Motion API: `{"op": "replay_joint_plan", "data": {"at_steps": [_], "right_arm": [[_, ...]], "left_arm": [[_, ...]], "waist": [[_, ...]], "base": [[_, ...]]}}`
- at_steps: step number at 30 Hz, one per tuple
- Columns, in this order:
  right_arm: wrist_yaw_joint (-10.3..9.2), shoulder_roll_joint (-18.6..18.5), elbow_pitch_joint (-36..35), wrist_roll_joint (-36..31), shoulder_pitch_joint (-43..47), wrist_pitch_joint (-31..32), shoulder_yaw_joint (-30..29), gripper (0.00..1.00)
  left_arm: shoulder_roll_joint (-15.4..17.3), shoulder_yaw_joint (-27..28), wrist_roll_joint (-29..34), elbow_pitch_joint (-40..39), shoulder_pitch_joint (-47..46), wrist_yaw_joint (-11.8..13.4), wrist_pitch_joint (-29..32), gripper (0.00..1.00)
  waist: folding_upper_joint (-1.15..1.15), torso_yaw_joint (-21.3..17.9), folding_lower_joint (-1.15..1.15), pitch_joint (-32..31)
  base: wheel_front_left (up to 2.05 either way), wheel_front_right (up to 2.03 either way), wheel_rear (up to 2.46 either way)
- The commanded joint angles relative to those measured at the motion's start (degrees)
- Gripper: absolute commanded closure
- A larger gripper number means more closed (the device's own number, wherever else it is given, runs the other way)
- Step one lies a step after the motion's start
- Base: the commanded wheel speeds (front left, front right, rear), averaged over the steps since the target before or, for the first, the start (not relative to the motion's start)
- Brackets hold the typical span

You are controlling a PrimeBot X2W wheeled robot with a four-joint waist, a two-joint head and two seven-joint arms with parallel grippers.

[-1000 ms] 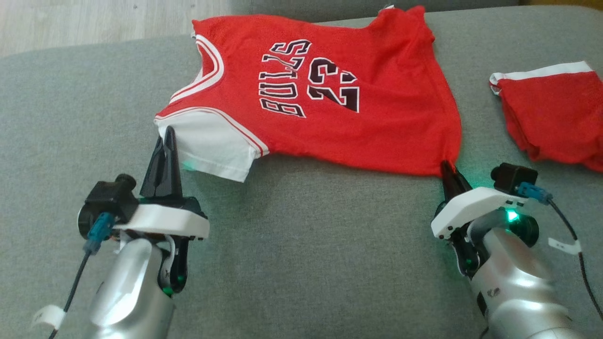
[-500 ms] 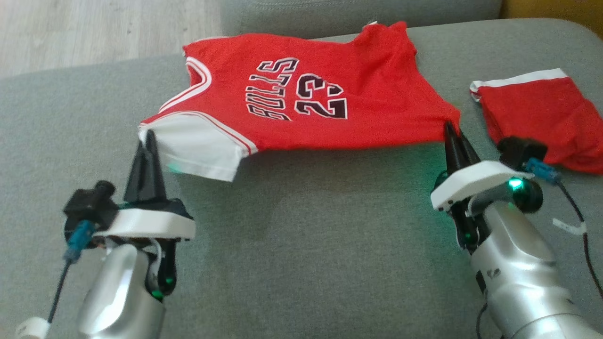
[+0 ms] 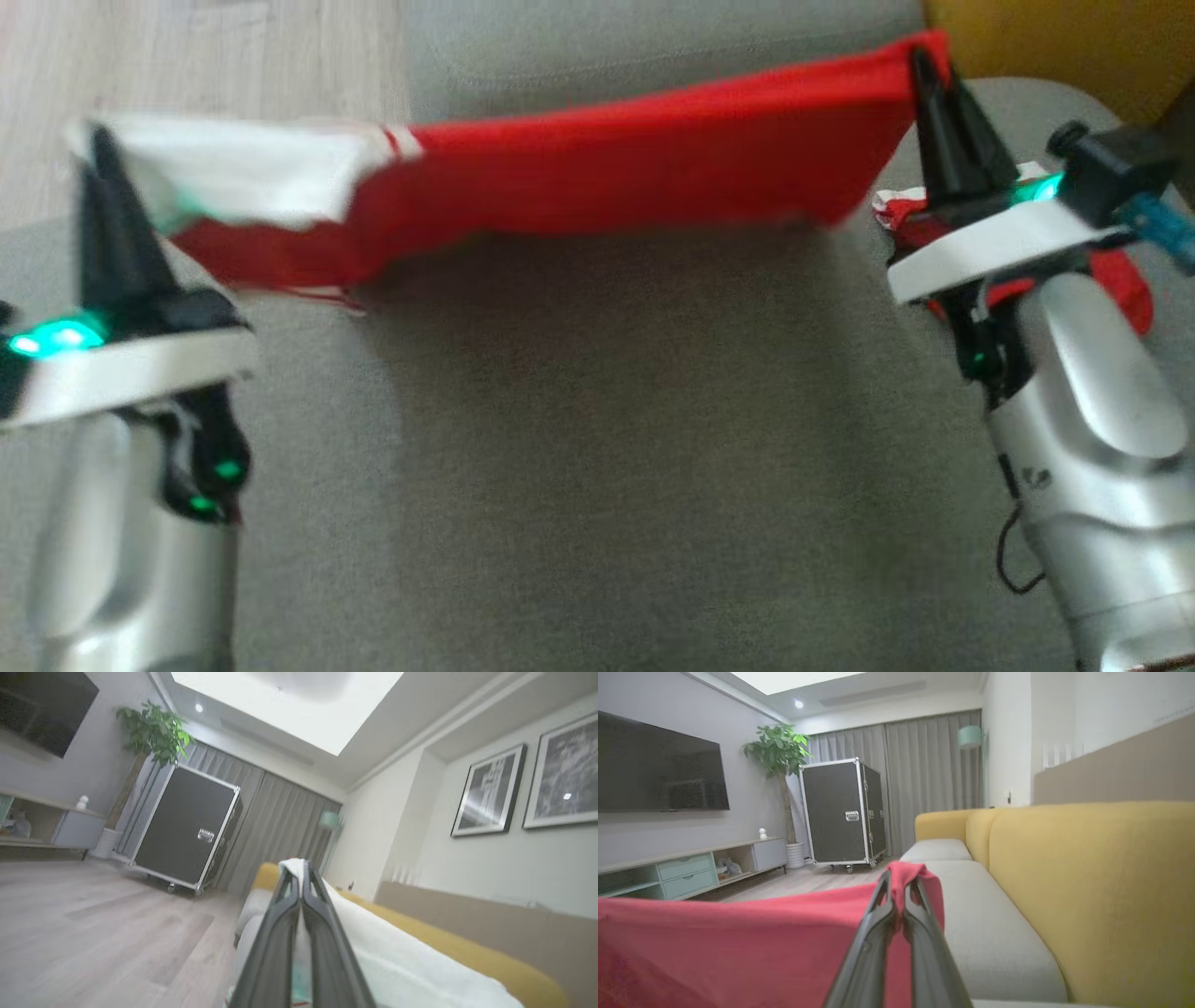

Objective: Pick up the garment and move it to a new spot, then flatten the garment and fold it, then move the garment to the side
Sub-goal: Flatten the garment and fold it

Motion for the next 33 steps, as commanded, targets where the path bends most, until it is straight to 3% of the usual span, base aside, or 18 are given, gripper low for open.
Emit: {"op": "replay_joint_plan", "data": {"at_steps": [1,12,18,22,25,27,33], "right_arm": [[-0.05,-0.6,-4.2,-0.4,-2.3,0.4,0.8,1.0],[-0.05,-3.1,-25.4,-2.8,2.0,11.5,-3.7,1.0],[-0.05,-2.8,-27.2,-2.0,-1.3,17.0,-6.0,1.0],[-0.05,-1.7,-20.6,1.4,-9.0,20.3,-6.8,1.0],[-0.05,-3.0,-13.5,0.4,-17.9,19.2,-4.0,1.0],[-0.05,-2.9,-4.4,-1.0,-27.3,15.6,-2.1,1.0],[-0.05,-1.5,12.4,-5.5,-41.8,3.6,-3.6,1.0]], "left_arm": [[2.3,3.3,-0.8,-4.1,-3.6,0.6,-0.5,1.0],[4.1,6.8,-5.4,-25.4,-6.9,4.6,7.3,1.0],[7.3,5.3,-5.2,-24.3,-14.4,5.0,12.9,1.0],[8.8,2.5,-5.7,-14.2,-24.1,3.4,16.7,1.0],[10.5,0.3,-3.8,-4.3,-33.1,1.5,17.1,1.0],[11.8,-1.1,-1.6,5.4,-42.2,-0.2,15.3,1.0],[13.3,-2.0,1.2,19.4,-55.2,-2.5,8.4,1.0]], "waist": [[0.0,-0.5,0.0,-0.8],[0.0,-0.6,0.0,0.8],[0.0,0.3,0.0,5.9],[0.0,0.8,0.0,10.5],[0.0,1.1,0.0,14.1],[0.0,1.5,0.0,16.4],[0.0,2.5,0.0,18.2]], "base": [[0.0,0.0,0.0],[0.0,0.0,0.0],[0.0,0.0,0.0],[0.0,0.0,0.0],[0.0,0.0,0.0],[0.0,0.0,0.0],[0.0,0.0,0.0]]}}
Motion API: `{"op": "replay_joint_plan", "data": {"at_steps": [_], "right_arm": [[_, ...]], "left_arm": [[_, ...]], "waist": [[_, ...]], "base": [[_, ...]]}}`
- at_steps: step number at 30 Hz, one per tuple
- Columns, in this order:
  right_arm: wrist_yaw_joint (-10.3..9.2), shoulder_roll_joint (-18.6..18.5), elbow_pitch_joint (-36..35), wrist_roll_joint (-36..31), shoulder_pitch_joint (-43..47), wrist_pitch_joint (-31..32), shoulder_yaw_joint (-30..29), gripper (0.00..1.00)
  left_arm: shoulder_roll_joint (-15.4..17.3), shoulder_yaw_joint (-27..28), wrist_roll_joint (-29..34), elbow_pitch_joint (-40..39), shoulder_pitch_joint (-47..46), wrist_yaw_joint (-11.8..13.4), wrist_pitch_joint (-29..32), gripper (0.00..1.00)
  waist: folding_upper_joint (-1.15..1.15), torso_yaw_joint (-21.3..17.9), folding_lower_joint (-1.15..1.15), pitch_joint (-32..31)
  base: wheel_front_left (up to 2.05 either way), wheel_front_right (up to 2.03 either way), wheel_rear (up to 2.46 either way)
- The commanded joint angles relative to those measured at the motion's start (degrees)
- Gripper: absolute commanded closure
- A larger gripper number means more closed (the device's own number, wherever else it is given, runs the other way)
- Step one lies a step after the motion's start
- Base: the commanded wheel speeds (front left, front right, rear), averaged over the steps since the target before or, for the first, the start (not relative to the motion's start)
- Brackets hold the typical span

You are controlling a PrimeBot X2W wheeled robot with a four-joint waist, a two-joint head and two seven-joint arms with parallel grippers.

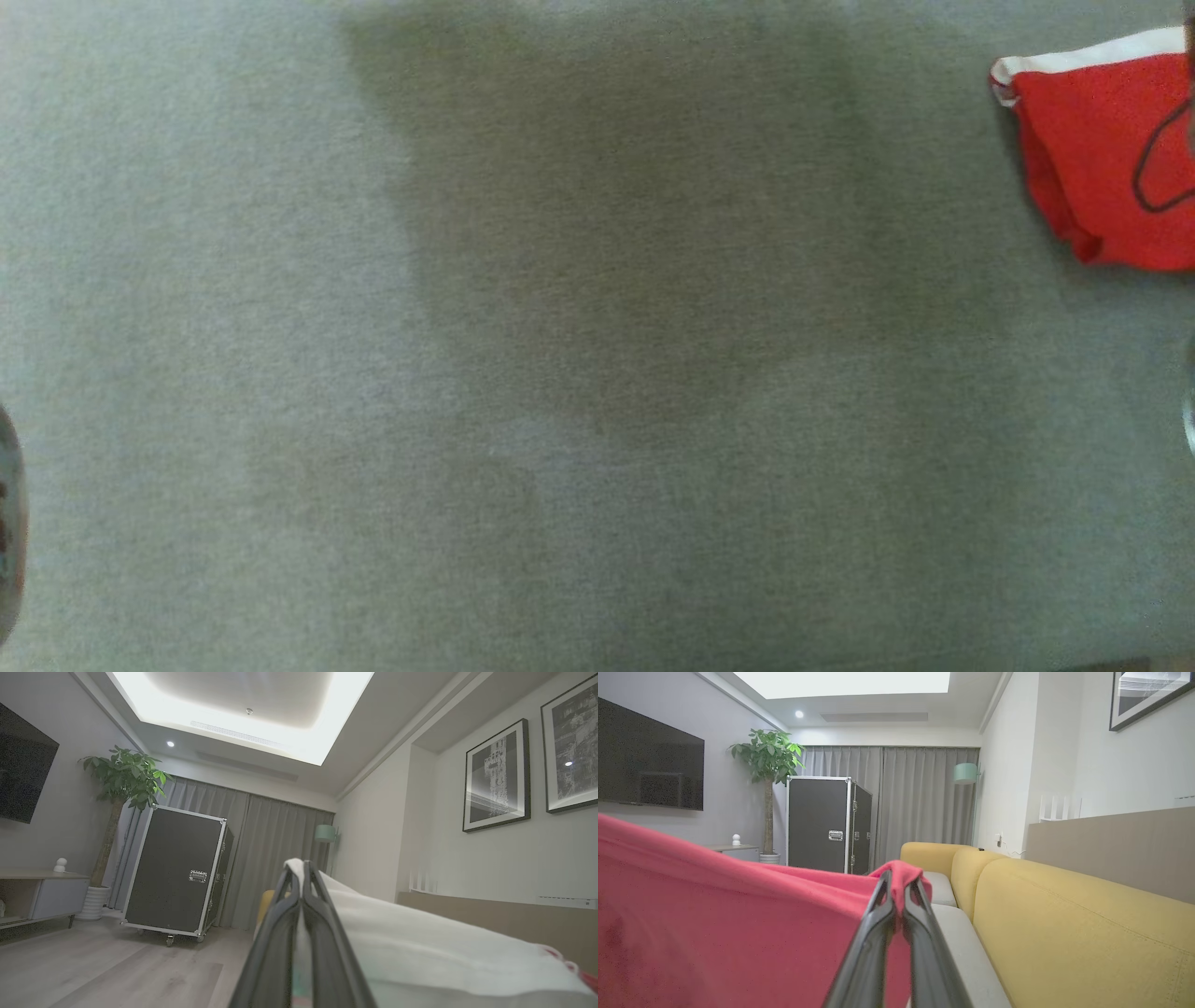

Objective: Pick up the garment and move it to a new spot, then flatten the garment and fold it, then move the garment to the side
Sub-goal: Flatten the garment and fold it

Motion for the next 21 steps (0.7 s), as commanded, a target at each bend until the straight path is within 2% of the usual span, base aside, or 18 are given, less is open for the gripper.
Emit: {"op": "replay_joint_plan", "data": {"at_steps": [1,5,10,16,21], "right_arm": [[-0.05,0.7,1.4,-1.4,-2.7,-2.6,-0.8,1.0],[-0.05,0.7,9.1,-2.8,-3.5,-6.0,-1.1,1.0],[-0.05,0.1,16.8,-3.3,1.2,-6.8,1.5,1.0],[-0.05,-1.1,24.9,-2.1,10.1,-5.0,9.3,1.0],[-0.05,-2.5,26.1,0.5,15.4,-1.1,17.0,1.0]], "left_arm": [[3.4,0.7,0.4,0.5,-3.0,-0.5,-1.5,1.0],[2.1,-1.1,0.1,6.2,-3.3,-2.2,-4.8,1.0],[0.9,-4.4,-2.4,10.1,2.8,-3.4,-6.2,1.0],[2.0,-13.8,-7.3,9.4,18.6,-3.6,-6.2,1.0],[4.6,-19.0,-11.4,6.7,28.6,-3.6,-4.8,1.0]], "waist": [[0.0,0.8,-0.03,0.5],[0.0,2.2,-0.03,0.7],[0.0,3.5,-0.03,0.7],[0.0,4.6,-0.03,-1.2],[0.0,5.1,-0.03,-4.1]], "base": [[0.0,0.0,0.0],[0.0,0.0,0.0],[0.0,0.0,0.0],[0.0,0.0,0.0],[0.0,0.0,0.0]]}}
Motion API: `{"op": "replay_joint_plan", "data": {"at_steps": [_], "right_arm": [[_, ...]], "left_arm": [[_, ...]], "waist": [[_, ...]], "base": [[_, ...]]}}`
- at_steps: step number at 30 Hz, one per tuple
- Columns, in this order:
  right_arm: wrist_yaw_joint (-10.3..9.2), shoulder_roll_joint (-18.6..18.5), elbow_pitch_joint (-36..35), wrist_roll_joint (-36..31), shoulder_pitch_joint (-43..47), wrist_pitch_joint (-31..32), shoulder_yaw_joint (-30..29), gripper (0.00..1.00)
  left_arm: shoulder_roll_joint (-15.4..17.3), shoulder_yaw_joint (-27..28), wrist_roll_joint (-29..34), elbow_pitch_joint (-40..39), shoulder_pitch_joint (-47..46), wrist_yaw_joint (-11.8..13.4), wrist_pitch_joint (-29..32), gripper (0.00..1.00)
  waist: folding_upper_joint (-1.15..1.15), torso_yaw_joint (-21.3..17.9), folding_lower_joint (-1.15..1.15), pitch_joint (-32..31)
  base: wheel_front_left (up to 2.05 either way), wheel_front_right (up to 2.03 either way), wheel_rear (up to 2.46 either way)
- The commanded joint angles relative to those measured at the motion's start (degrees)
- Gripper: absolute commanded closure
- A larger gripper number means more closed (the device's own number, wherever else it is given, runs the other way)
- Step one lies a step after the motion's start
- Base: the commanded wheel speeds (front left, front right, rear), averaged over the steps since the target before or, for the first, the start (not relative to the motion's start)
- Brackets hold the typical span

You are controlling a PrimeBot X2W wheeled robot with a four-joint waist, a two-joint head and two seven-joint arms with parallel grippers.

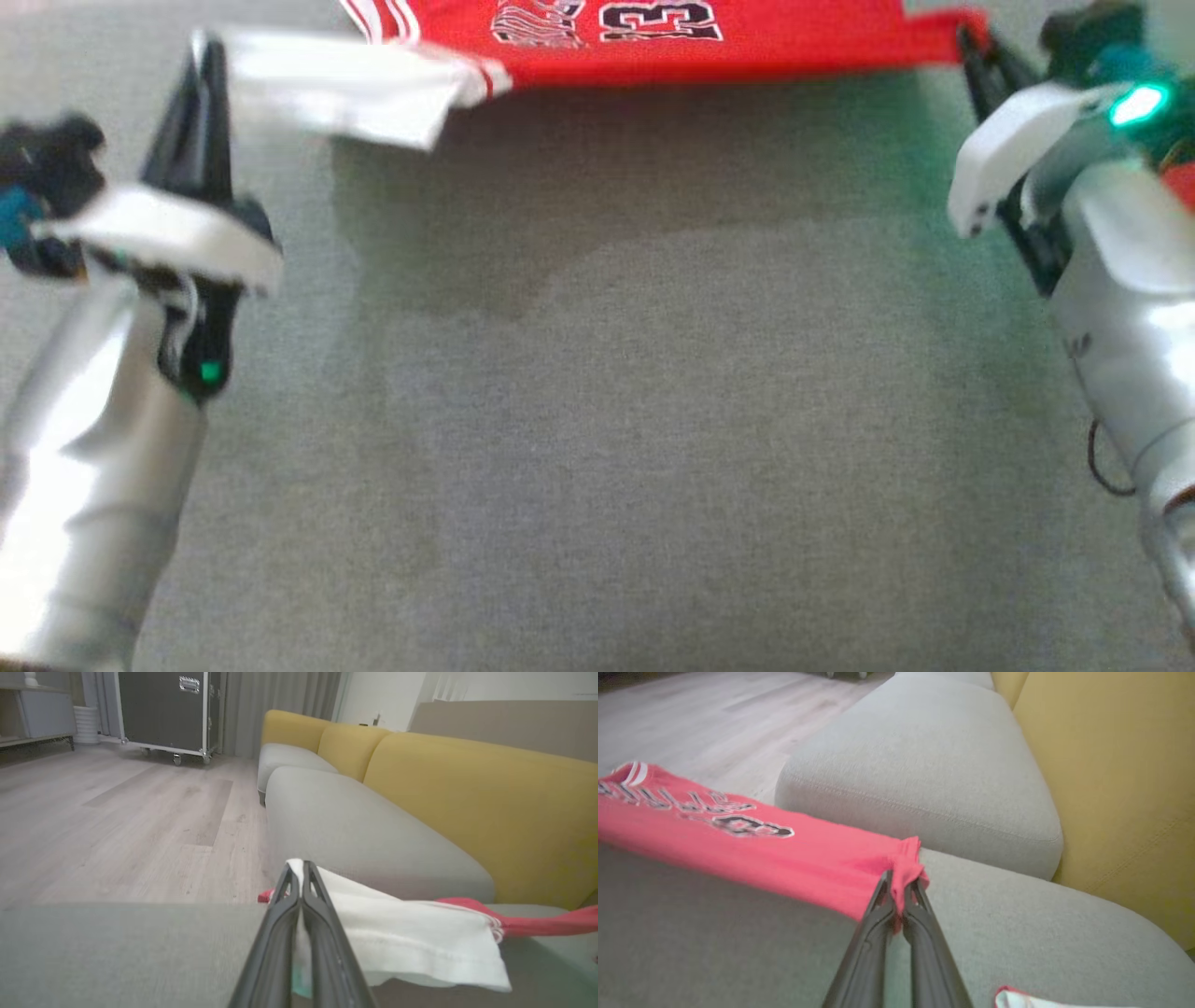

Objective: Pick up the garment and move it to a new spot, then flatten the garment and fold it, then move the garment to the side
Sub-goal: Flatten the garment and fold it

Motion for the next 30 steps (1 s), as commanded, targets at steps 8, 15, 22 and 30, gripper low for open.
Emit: {"op": "replay_joint_plan", "data": {"at_steps": [8,15,22,30], "right_arm": [[-0.05,-4.1,-6.0,8.4,6.1,6.2,11.9,1.0],[-0.05,-9.6,-13.8,18.5,12.2,11.0,20.6,1.0],[-0.05,-14.1,-20.9,26.4,16.9,13.8,27.2,1.0],[-0.05,-18.5,-28.6,33.3,21.9,16.7,32.6,1.0]], "left_arm": [[9.0,-3.2,-5.8,-8.9,9.6,0.1,4.2,1.0],[13.7,-5.3,-9.0,-16.1,18.2,0.2,9.0,1.0],[18.1,-5.0,-12.8,-24.9,26.7,2.2,13.9,1.0],[23.3,-4.5,-16.7,-36.2,35.9,5.4,18.2,1.0]], "waist": [[0.0,-0.3,0.0,-6.0],[0.0,-0.8,0.0,-10.7],[0.0,-1.7,0.0,-14.4],[0.0,-2.3,0.0,-17.8]], "base": [[0.0,0.0,0.0],[0.0,0.0,0.0],[0.0,0.0,0.0],[0.0,0.0,0.0]]}}
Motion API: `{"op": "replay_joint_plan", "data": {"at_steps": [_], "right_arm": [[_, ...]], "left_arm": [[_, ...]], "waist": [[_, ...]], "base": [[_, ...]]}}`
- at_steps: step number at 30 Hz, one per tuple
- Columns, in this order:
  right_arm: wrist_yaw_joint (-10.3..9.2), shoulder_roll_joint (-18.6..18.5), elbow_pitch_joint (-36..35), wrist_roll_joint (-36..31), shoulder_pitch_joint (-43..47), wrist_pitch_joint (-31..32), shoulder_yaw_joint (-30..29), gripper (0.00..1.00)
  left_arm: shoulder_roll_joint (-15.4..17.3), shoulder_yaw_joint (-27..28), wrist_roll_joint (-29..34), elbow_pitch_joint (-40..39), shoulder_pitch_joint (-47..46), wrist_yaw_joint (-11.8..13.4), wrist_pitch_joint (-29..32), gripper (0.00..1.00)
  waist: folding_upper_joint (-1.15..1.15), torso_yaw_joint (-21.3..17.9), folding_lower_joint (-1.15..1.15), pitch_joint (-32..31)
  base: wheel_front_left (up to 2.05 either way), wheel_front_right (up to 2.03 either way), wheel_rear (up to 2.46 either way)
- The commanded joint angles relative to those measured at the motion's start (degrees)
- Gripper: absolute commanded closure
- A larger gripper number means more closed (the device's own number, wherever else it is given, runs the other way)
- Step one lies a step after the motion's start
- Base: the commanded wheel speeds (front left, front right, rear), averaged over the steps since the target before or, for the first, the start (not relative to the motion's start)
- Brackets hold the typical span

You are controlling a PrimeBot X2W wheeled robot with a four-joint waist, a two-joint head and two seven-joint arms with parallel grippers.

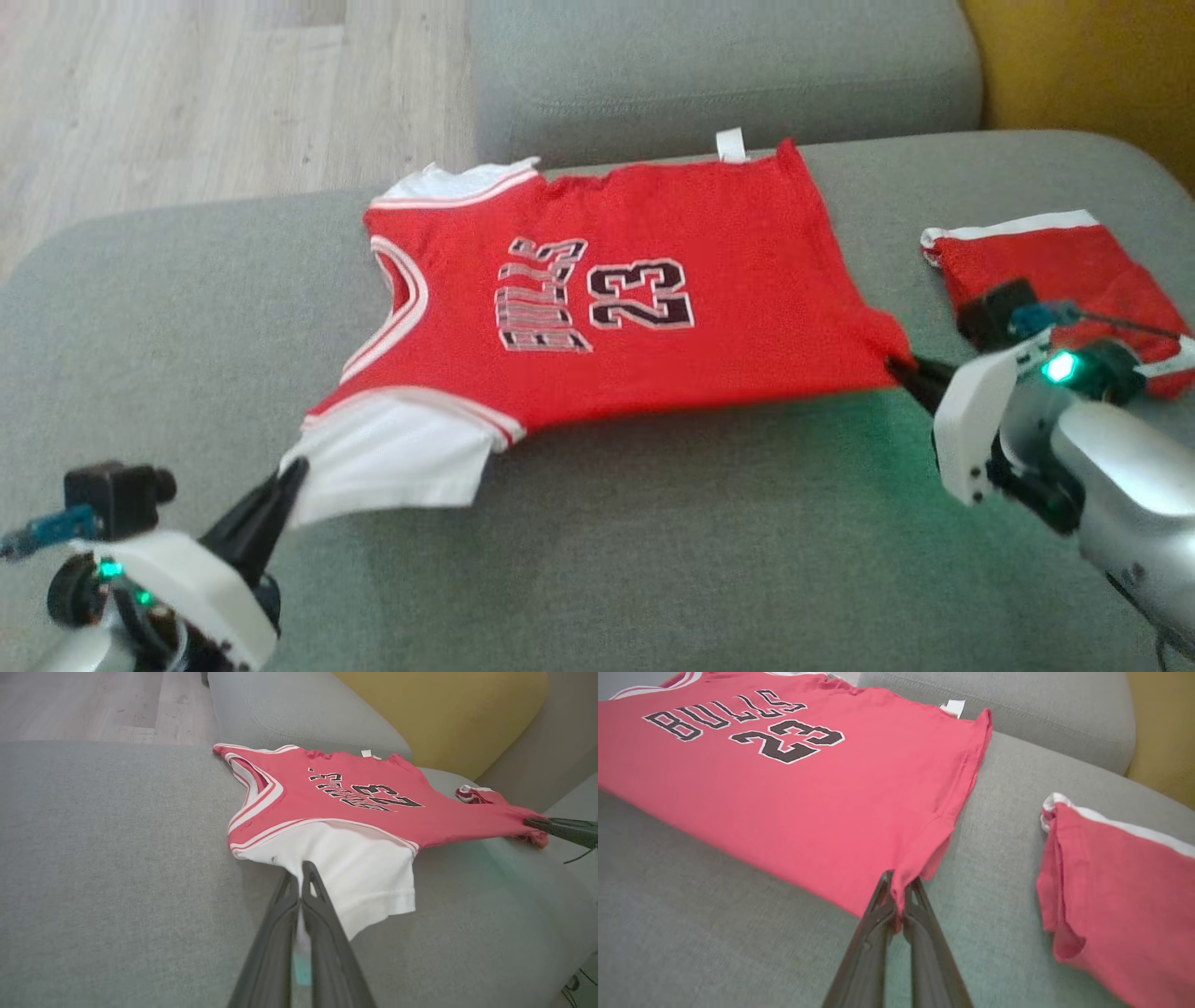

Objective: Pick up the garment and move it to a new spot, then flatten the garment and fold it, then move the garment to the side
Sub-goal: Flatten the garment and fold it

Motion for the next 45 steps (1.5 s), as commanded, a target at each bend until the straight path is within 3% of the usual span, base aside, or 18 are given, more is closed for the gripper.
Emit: {"op": "replay_joint_plan", "data": {"at_steps": [1,8,19,28,36,45], "right_arm": [[-0.05,-2.6,-2.6,1.6,0.6,0.6,0.6,1.0],[-0.05,-5.4,-8.1,4.7,2.3,1.4,1.5,1.0],[-0.05,-4.3,-8.5,4.3,0.2,1.4,-0.2,1.0],[-0.05,-1.4,-5.1,4.7,-4.4,4.3,-2.7,1.0],[-0.05,1.8,-0.3,4.9,-10.1,7.7,-3.8,1.0],[-0.05,5.2,3.6,4.3,-15.0,7.7,-2.9,1.0]], "left_arm": [[3.8,3.5,-0.7,-3.4,-1.2,0.9,0.5,1.0],[6.2,4.2,-1.5,-9.4,2.0,3.5,1.5,1.0],[4.9,4.0,0.1,-7.4,-4.4,4.4,3.4,1.0],[3.9,-0.8,4.5,0.8,-17.2,1.0,12.4,1.0],[0.6,-5.4,9.2,10.7,-30.7,-2.1,20.0,1.0],[-1.7,-10.4,17.0,20.7,-43.2,-4.1,20.1,1.0]], "waist": [[0.0,-0.2,0.01,-0.6],[0.0,-0.8,0.01,-0.7],[0.0,-0.6,0.01,4.0],[0.0,-0.9,0.01,9.2],[0.0,-1.6,0.01,13.8],[0.0,-2.6,0.01,17.8]], "base": [[0.0,0.0,0.0],[0.0,0.0,0.0],[0.0,0.0,0.0],[0.0,0.0,0.0],[0.0,0.0,0.0],[0.0,0.0,0.0]]}}
